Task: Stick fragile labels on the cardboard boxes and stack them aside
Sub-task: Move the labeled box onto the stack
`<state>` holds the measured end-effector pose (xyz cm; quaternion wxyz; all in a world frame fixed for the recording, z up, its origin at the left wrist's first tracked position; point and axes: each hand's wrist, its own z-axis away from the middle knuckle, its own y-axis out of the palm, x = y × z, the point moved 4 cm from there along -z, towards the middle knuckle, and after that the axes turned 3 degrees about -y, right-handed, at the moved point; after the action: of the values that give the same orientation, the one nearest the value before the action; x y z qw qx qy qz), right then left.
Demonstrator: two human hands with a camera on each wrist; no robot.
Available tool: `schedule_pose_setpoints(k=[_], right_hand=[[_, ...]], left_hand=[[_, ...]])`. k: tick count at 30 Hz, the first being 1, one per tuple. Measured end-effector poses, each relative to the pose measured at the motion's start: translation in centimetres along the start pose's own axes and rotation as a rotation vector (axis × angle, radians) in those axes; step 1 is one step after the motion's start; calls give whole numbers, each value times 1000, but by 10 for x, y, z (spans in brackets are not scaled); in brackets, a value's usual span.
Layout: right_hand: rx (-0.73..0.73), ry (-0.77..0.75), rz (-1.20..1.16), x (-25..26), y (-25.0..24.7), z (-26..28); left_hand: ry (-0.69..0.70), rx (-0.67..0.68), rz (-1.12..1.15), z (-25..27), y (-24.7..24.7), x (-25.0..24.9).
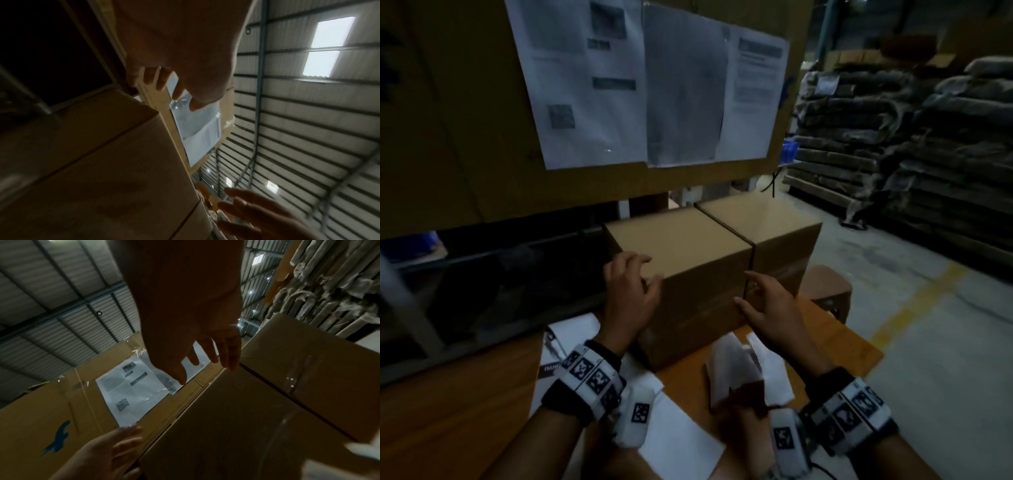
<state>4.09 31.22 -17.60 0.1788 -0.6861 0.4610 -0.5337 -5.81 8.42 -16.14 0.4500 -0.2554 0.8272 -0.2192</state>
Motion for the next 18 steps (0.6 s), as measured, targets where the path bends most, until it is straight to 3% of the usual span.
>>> schedule_pose_setpoints(k=[4, 7, 9, 13, 18], right_hand=[[21, -15, 60, -11, 7, -77], [34, 13, 108, -22, 15, -118], [26, 35, 159, -28, 18, -134], [25, 54, 186, -38, 25, -146], [25, -37, -60, -26, 32, -142]], left_hand=[[-401, -52, 181, -52, 15, 27], [-723, 34, 476, -62, 41, 64], [-844, 70, 576, -55, 59, 97], [-871, -26, 765, -37, 46, 91], [-817, -69, 851, -16, 22, 65]])
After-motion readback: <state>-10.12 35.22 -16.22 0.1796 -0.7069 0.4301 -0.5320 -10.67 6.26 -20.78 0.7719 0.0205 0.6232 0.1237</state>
